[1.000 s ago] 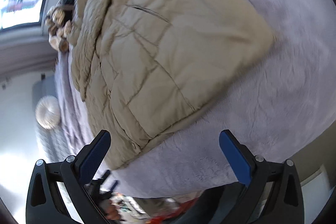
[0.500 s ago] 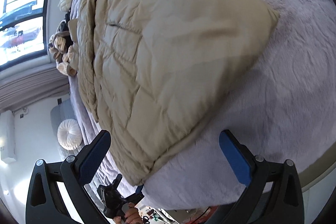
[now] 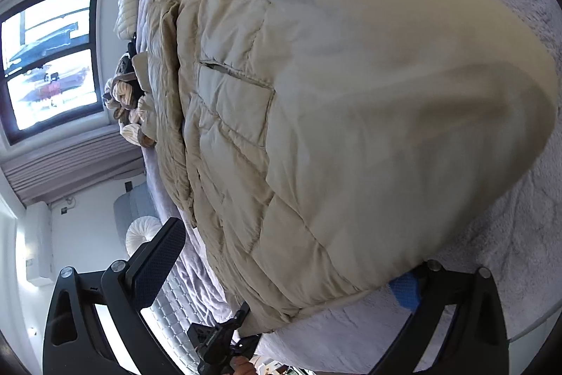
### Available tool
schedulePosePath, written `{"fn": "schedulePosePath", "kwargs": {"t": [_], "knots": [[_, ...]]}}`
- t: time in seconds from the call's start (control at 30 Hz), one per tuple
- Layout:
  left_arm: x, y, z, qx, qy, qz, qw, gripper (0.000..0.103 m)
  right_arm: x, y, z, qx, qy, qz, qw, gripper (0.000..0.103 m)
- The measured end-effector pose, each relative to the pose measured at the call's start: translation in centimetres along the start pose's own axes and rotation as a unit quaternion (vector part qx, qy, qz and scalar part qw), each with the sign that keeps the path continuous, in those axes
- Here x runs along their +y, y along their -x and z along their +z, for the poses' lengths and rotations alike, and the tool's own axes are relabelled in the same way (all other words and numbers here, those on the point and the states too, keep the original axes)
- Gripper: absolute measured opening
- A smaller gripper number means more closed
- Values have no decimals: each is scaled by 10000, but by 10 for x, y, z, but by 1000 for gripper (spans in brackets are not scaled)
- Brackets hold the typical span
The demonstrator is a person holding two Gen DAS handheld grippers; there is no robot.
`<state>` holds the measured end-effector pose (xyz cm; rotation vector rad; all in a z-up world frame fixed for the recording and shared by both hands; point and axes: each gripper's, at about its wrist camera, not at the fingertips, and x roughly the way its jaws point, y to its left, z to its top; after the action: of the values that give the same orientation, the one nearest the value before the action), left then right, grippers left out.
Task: Fold large clothes
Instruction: 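Grasp the beige coat's hem edge with both grippers, then lift the hem and fold it over the coat body toward the collar with both grippers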
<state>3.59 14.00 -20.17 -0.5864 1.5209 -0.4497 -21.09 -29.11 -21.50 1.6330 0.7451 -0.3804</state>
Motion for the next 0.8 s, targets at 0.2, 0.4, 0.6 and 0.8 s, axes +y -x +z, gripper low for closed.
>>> {"fn": "schedulePosePath", "kwargs": {"t": [0.2,0.4,0.6,0.8], "knots": [[-31,32,17,-208,-184,-311,9991,13,15,5,11,275,239,-259,9990,11],[-83,62,48,-629,-443,-451,9960,13,90,19,30,413,1265,-137,9910,10],[-138,87,90,-1188,-622,-485,9898,13,172,19,62,388,2062,-31,9777,10],[-181,88,141,-1535,-839,-407,9837,13,245,-7,102,472,2602,17,9644,10]]}}
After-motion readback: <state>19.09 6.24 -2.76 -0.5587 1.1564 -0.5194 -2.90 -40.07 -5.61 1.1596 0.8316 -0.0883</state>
